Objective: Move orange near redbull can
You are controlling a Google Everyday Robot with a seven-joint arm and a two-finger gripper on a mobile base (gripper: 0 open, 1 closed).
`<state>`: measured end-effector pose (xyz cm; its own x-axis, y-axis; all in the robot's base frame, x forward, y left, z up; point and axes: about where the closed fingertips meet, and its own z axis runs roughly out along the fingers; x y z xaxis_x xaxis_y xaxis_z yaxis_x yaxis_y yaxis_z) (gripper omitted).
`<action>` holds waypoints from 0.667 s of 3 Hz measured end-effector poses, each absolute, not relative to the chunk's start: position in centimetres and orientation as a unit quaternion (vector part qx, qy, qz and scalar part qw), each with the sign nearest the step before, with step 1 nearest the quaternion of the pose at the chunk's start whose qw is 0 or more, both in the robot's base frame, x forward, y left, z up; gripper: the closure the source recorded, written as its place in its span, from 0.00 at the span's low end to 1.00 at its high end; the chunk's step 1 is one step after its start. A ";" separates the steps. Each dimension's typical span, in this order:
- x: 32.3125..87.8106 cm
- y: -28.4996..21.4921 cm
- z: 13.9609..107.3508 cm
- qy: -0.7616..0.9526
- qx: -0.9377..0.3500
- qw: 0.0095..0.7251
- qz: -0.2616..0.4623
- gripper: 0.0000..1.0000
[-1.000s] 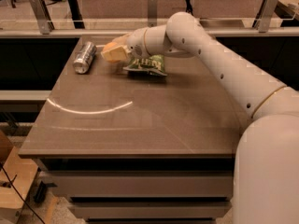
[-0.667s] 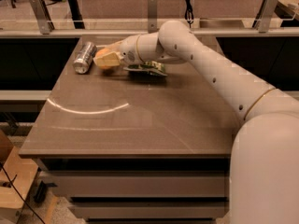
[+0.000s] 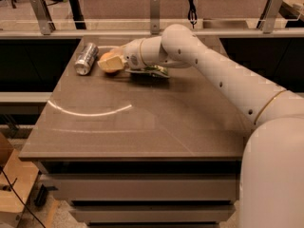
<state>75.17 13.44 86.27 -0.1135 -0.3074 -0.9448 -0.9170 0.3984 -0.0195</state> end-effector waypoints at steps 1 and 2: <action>75.1 13.9 86.1 0.676 -0.453 0.488 0.314 0.12; 75.1 14.1 86.0 0.676 -0.454 0.487 0.315 0.00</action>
Offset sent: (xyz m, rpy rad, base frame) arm -0.0004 0.0040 -0.0013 0.0014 0.0009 0.0058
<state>75.05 14.12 86.04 -0.1127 -0.3072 -0.9449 -0.9213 0.3886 -0.0165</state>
